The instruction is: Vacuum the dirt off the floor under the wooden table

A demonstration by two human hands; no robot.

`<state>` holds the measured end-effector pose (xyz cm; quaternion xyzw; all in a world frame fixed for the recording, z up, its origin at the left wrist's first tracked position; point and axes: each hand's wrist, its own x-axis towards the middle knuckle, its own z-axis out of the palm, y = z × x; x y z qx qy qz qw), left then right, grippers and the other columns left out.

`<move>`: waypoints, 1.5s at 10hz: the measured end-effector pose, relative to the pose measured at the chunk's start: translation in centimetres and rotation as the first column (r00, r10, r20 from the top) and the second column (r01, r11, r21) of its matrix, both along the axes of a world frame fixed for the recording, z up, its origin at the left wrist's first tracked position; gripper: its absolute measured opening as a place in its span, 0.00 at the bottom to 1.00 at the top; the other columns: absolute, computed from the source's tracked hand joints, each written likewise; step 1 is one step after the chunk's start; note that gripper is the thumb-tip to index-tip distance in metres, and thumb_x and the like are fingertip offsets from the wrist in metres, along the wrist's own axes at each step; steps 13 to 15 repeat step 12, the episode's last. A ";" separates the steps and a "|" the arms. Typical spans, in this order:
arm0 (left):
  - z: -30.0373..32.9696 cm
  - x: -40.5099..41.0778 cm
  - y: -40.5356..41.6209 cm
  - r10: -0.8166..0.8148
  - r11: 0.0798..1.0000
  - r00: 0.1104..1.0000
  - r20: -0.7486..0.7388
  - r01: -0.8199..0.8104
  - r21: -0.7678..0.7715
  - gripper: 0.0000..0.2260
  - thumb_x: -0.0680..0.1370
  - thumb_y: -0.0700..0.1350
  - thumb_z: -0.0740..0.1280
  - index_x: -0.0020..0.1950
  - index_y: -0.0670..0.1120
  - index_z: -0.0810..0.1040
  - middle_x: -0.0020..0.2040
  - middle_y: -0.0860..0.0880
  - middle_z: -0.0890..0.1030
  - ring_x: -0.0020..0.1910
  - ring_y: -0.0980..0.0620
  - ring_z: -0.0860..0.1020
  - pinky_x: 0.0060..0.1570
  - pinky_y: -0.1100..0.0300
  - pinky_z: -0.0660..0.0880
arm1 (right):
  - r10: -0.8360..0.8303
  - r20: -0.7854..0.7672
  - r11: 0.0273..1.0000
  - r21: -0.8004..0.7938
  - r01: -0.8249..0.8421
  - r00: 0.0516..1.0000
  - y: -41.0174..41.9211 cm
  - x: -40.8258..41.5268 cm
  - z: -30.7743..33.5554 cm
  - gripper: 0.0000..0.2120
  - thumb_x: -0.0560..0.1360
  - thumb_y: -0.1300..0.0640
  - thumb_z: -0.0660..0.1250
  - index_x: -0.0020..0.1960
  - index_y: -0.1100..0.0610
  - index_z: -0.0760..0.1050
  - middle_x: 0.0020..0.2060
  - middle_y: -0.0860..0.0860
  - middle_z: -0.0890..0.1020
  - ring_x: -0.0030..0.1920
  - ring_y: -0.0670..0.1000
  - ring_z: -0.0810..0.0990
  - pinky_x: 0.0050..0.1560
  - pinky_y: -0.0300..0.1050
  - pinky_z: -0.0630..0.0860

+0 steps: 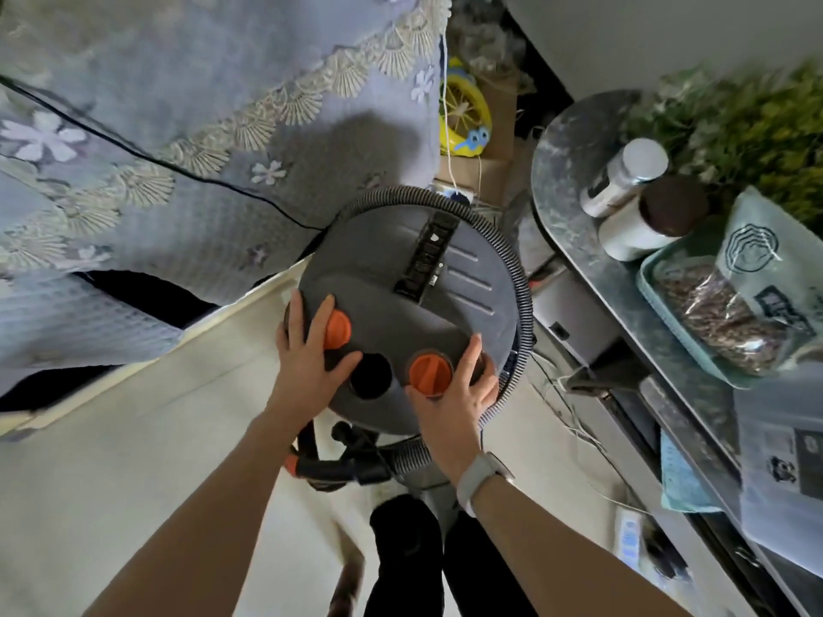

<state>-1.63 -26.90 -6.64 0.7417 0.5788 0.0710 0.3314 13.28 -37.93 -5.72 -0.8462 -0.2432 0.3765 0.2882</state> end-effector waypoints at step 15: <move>1.3 6.1 4.8 0.013 1.000 0.982 -0.186 -0.017 -0.022 0.33 0.79 0.54 0.63 0.78 0.53 0.48 0.79 0.45 0.42 0.76 0.36 0.42 0.71 0.35 0.53 | 0.214 0.012 0.970 0.117 -0.214 0.977 5.6 9.5 4.2 0.46 0.72 0.47 0.72 0.78 0.46 0.43 0.76 0.54 0.51 0.76 0.55 0.51 0.73 0.55 0.55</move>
